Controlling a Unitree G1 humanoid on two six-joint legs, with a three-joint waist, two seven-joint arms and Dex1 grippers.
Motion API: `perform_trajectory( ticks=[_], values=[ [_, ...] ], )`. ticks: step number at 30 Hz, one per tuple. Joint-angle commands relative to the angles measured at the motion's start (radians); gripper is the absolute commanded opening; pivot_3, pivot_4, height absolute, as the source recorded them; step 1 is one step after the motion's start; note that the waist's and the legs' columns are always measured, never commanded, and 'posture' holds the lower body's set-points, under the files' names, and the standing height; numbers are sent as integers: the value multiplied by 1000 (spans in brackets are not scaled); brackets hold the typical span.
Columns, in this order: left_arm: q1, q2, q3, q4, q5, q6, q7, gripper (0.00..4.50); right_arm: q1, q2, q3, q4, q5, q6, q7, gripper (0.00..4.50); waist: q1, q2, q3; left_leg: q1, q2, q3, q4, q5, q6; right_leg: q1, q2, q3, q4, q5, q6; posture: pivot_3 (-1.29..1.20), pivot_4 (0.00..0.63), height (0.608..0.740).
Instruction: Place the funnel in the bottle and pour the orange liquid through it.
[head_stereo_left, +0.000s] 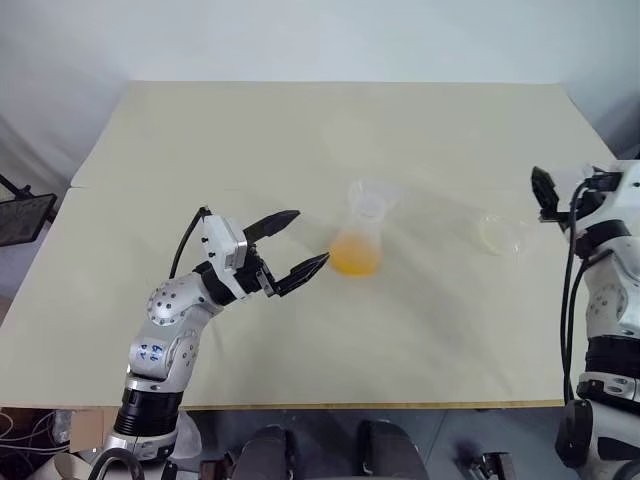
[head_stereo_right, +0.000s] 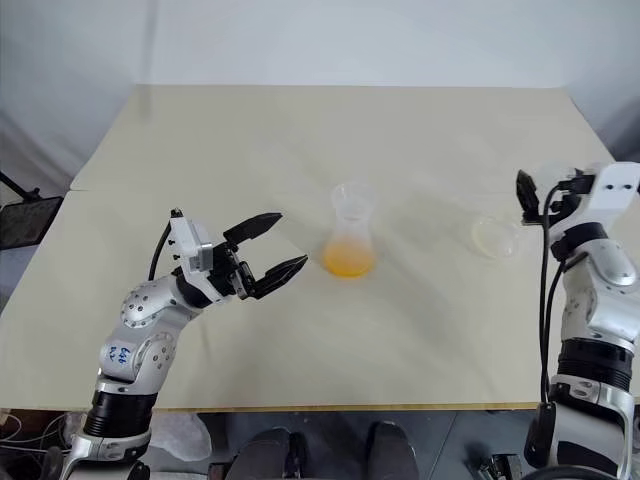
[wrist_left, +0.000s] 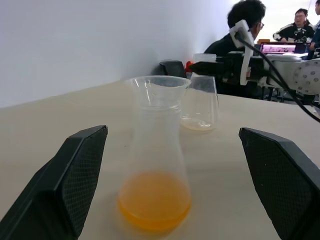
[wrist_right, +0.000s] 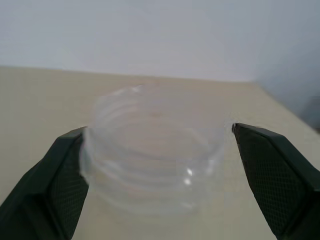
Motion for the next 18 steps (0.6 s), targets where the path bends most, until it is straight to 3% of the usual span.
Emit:
perform_trajectory(
  ticks=[1,9,18],
  values=[
    [-10,0,11,-29,-6,-16,4,4500,9,-11,-43,-48,12,-37,-15,4429,6,0,0,0,0,0,0,0,0,0,0,0,0,0,0,0,150,740],
    [-17,16,31,-20,-15,-15,-9,4500,-55,4,-61,-82,145,-84,122,4429,8,0,0,0,0,0,0,0,0,0,0,0,0,0,0,0,150,740],
    [25,97,65,-43,-26,9,-54,4500,-52,-62,10,-161,148,-109,324,4429,10,0,0,0,0,0,0,0,0,0,0,0,0,0,0,0,150,740]
  ],
)
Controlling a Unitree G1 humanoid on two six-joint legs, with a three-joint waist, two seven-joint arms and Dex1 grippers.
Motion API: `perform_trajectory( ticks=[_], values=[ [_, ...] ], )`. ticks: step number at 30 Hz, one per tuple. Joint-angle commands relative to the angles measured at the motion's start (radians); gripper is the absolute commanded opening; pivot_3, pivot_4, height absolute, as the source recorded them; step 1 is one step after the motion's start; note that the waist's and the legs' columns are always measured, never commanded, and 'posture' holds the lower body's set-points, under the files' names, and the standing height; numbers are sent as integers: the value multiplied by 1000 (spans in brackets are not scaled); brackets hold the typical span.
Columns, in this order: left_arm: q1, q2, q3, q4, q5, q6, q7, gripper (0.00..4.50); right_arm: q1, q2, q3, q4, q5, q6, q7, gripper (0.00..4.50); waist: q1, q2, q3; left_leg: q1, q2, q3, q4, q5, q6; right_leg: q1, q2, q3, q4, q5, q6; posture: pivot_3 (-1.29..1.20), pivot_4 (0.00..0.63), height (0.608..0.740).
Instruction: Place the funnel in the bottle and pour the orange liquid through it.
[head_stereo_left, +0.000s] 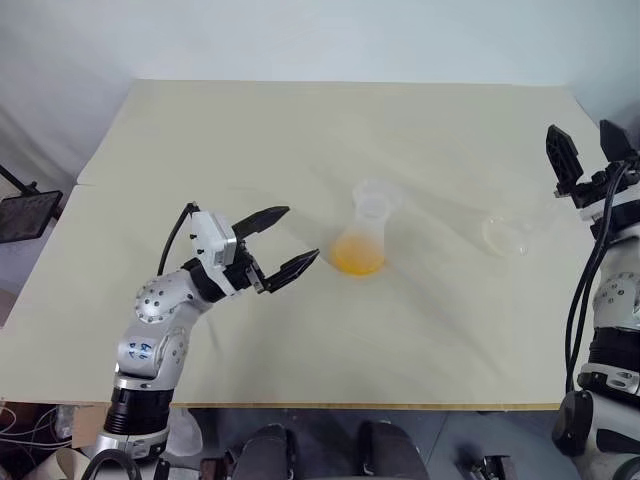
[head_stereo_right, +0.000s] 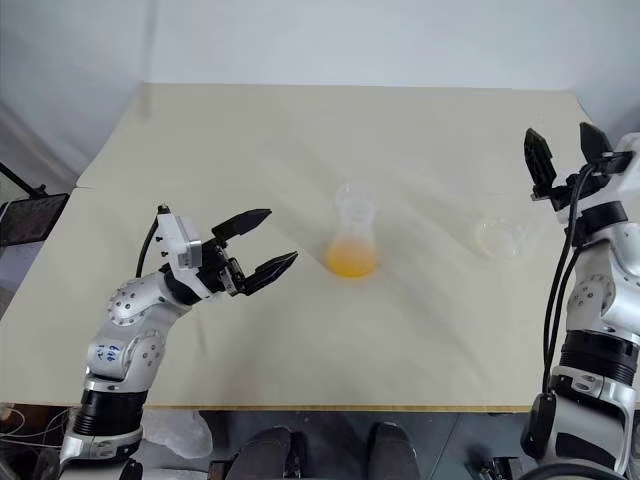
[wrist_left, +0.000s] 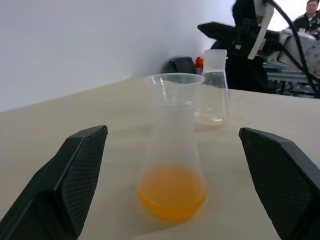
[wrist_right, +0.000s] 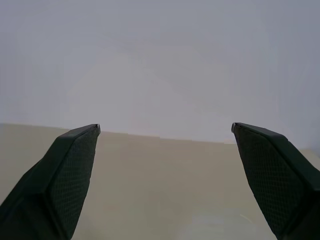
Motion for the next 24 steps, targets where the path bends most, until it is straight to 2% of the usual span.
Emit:
perform_trajectory(
  ticks=[1,4,7,10,14,18,24],
  values=[
    [31,46,30,-47,-25,8,-37,4500,33,-42,27,-134,52,14,129,4429,-1,0,0,0,0,0,0,0,0,0,0,0,0,0,0,0,150,740],
    [71,107,53,-56,-34,21,-77,4500,163,-83,53,-274,151,156,261,4429,2,0,0,0,1,-1,-1,0,0,0,1,-1,0,0,0,0,150,740],
    [105,152,87,-47,-35,8,-103,4500,365,-111,86,-417,146,152,380,4429,13,0,0,0,1,-1,-1,0,0,1,0,-2,-1,0,0,0,150,740],
    [128,170,112,-44,-34,1,-109,4500,495,-107,103,-487,132,120,445,4429,22,0,0,0,0,0,-1,0,0,1,0,-1,-3,0,0,0,150,740],
    [161,162,147,-32,10,-85,-97,4500,628,-92,132,-464,43,-49,563,4429,23,0,0,1,0,1,0,0,1,2,0,1,-4,0,0,0,150,740],
    [210,189,142,-22,80,-105,-69,4500,680,-87,129,-407,25,-113,603,4429,23,0,0,2,-2,1,-1,0,0,1,1,0,-4,0,0,0,150,740],
    [199,199,124,-20,91,-108,-79,4500,677,-86,135,-340,-1,-190,627,4429,23,-1,0,2,-1,1,0,0,0,2,1,1,-4,0,0,0,150,740]
  ],
)
